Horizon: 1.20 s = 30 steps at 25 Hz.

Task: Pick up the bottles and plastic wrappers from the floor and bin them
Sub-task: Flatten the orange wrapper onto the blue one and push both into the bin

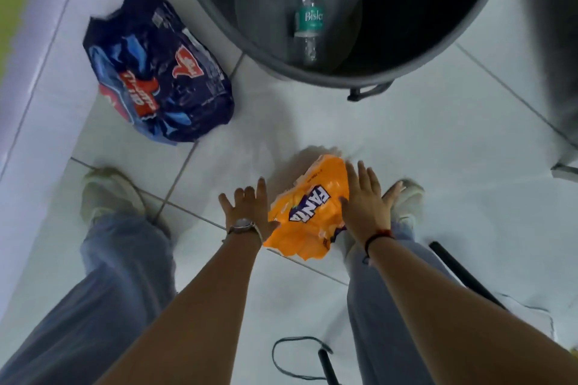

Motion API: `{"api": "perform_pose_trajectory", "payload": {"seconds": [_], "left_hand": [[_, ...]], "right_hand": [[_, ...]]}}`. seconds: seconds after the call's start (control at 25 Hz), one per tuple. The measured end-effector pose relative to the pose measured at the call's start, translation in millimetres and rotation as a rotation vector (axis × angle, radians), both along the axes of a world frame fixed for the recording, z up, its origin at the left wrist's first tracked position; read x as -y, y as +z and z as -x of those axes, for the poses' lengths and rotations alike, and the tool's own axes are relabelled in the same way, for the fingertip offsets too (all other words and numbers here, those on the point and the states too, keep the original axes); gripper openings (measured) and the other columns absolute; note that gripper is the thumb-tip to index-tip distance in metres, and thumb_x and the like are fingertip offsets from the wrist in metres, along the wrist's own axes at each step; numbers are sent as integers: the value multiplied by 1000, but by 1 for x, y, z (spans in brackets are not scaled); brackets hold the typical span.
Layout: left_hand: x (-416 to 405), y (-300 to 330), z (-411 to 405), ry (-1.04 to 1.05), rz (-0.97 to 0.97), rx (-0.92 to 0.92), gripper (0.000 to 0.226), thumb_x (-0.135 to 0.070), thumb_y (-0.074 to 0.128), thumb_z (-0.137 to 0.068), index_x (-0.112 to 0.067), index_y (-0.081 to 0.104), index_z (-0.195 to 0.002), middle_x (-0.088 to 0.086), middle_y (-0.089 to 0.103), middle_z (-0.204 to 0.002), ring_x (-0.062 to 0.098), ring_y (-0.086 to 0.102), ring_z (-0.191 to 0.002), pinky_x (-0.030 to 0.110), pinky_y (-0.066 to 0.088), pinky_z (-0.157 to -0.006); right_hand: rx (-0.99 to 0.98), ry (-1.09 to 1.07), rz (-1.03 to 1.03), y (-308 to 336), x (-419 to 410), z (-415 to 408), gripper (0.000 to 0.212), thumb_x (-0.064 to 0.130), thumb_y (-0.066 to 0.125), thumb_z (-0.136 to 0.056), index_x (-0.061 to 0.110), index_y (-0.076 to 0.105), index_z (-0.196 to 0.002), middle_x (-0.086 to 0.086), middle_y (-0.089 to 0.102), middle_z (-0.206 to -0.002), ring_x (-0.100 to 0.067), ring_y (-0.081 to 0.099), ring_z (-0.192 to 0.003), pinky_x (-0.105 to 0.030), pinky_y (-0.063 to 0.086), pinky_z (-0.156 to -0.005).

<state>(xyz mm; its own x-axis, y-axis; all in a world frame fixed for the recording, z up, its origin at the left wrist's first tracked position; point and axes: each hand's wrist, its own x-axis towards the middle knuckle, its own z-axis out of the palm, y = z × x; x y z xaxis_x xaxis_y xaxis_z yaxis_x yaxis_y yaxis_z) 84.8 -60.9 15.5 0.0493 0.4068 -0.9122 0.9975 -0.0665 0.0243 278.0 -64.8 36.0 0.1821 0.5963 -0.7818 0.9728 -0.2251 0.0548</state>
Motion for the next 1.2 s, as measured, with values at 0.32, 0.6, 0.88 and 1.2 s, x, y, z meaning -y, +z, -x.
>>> {"api": "perform_pose_trajectory", "payload": {"seconds": [0.32,0.6,0.88,1.2], "left_hand": [[13,-39,-2,140,-6,-16,39,-8,43,-92,-13,39,-130,11,64,-116,30,45,-121,59,15,-111],[-66,-32,3,261,-686,257,74,-34,60,-85,-11,22,-144,19,29,-151,38,29,-136,63,18,-107],[-35,-53,9,-322,-163,283,114,-64,59,-74,-14,-15,-145,13,-16,-156,32,-14,-143,51,-5,-116],[-40,-73,8,-430,-125,190,80,-23,48,-95,-18,-14,-145,10,-13,-157,35,-11,-143,58,12,-114]], "right_hand": [[49,-167,34,-61,-33,-12,36,5,35,-94,8,41,-130,-16,57,-125,-32,55,-114,-57,13,-114],[-168,-678,-239,-48,-62,-9,48,26,41,-98,5,28,-139,-23,43,-140,-40,48,-122,-50,41,-99],[-238,400,-137,-52,-23,12,101,60,59,-78,16,0,-148,-11,-1,-159,-30,1,-146,-54,-13,-109],[-104,450,-12,-79,-26,13,56,21,31,-101,14,1,-148,-15,2,-158,-40,2,-144,-56,-2,-116]]}}
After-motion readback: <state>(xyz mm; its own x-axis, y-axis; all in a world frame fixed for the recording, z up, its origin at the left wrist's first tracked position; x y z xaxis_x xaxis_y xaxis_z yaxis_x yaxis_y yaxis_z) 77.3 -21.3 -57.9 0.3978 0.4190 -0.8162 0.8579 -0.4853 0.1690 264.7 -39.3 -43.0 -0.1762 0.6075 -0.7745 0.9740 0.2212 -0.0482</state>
